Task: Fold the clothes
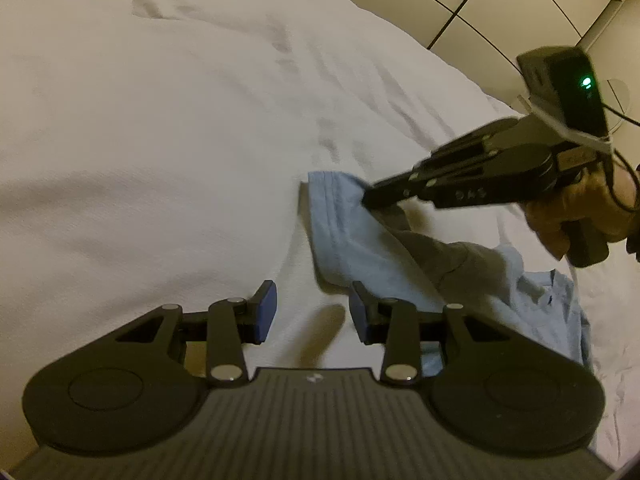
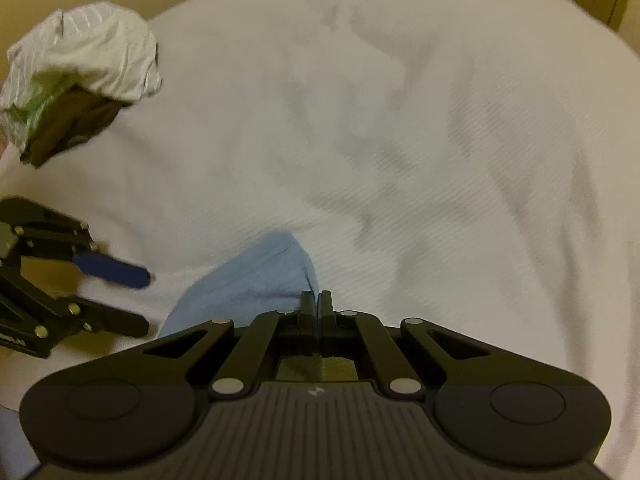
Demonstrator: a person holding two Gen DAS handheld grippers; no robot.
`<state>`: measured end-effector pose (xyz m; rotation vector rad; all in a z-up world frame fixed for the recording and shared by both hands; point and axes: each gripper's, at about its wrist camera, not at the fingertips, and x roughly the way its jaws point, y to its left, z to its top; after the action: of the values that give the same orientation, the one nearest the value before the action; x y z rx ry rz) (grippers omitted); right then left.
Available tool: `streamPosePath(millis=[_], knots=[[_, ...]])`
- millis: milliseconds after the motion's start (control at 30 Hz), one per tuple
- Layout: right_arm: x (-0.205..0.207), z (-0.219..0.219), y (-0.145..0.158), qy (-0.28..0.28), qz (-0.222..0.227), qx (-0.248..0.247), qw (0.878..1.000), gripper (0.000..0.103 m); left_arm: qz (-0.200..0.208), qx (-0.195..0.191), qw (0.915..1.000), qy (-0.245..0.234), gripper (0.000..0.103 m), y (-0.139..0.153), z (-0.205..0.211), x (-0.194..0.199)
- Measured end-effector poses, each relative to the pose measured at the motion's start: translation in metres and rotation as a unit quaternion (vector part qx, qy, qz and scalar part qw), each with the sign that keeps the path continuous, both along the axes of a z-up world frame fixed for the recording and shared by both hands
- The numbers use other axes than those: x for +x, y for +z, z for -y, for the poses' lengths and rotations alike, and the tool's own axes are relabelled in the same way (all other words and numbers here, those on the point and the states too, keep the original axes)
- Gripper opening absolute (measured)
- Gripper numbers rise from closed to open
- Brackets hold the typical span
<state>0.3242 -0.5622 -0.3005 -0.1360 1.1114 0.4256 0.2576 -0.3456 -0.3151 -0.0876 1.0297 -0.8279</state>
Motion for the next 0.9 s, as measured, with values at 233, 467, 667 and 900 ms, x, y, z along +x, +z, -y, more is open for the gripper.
streamPosePath(millis=[233, 467, 667, 900], knots=[[-0.013, 0.05, 0.028, -0.083, 0.057, 0.012, 0.995, 0.0, -0.005, -0.012, 0.9999, -0.003, 0.036, -0.003, 0.008, 0.007], [-0.021, 0.059, 0.021, -0.088, 0.035, 0.028, 0.995, 0.0, -0.053, -0.038, 0.9977, -0.02, 0.047, -0.022, 0.026, 0.021], [-0.017, 0.037, 0.012, -0.054, 0.019, 0.032, 0.998, 0.034, -0.029, -0.036, 0.9963, -0.073, 0.045, -0.014, 0.056, 0.007], [-0.001, 0.036, -0.016, -0.034, -0.032, 0.03, 0.998, 0.046, 0.023, -0.016, 0.9916, -0.127, 0.044, -0.005, 0.074, -0.033]])
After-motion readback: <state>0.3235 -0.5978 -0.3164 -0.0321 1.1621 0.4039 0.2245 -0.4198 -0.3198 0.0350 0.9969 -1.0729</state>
